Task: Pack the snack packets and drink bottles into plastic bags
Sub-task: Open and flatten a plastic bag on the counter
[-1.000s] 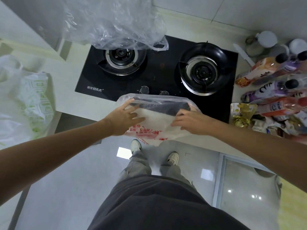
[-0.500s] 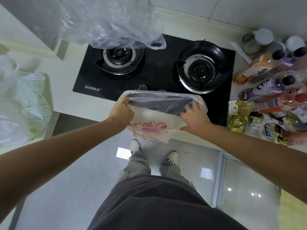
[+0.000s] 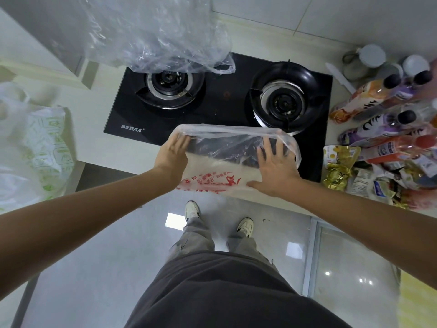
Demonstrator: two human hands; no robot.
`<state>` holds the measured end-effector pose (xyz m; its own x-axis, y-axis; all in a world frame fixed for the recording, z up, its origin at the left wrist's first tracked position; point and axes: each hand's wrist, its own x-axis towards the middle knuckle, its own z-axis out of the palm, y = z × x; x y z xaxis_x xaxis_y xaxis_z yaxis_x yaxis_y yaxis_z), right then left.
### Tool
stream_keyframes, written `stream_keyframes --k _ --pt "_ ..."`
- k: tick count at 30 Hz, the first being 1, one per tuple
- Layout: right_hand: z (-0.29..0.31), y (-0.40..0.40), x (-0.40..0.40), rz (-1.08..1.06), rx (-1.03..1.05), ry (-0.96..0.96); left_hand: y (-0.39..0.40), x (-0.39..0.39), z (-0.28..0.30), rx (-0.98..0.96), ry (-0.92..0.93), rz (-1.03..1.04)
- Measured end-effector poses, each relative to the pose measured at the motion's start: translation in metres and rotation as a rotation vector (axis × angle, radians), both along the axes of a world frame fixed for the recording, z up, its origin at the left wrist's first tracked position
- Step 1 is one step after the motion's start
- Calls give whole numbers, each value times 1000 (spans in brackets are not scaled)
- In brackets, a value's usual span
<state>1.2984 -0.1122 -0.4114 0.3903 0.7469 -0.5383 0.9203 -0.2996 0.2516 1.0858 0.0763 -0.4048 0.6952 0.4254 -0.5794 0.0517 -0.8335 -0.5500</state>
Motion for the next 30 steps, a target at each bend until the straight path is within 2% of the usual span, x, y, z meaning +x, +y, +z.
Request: stream_keyframes --k 2,4,6,8,11,16,19,24,27,30 --pt "1 1 4 59 37 -9 7 -1 2 -65 -133 -30" --pt "-2 1 10 226 137 43 16 -5 -3 -208 -217 -106" --pt "-10 0 14 411 249 151 25 -11 -13 -316 -198 -238" --pt "-14 1 12 501 266 305 30 -16 -20 -418 -178 -321" --pt "-21 3 10 489 233 357 28 -18 -28 -453 -119 -283" --pt "-21 2 21 416 144 319 30 -22 -31 -322 -18 -172" --pt "-14 2 27 353 30 275 29 -23 -28 -301 -9 -80" --pt "-18 -1 30 269 14 338 23 -18 -17 -312 -46 70" --pt "-16 3 28 316 6 272 19 -15 -5 -295 -24 68" --pt "-15 6 29 282 -31 299 16 -18 0 -318 -32 89"
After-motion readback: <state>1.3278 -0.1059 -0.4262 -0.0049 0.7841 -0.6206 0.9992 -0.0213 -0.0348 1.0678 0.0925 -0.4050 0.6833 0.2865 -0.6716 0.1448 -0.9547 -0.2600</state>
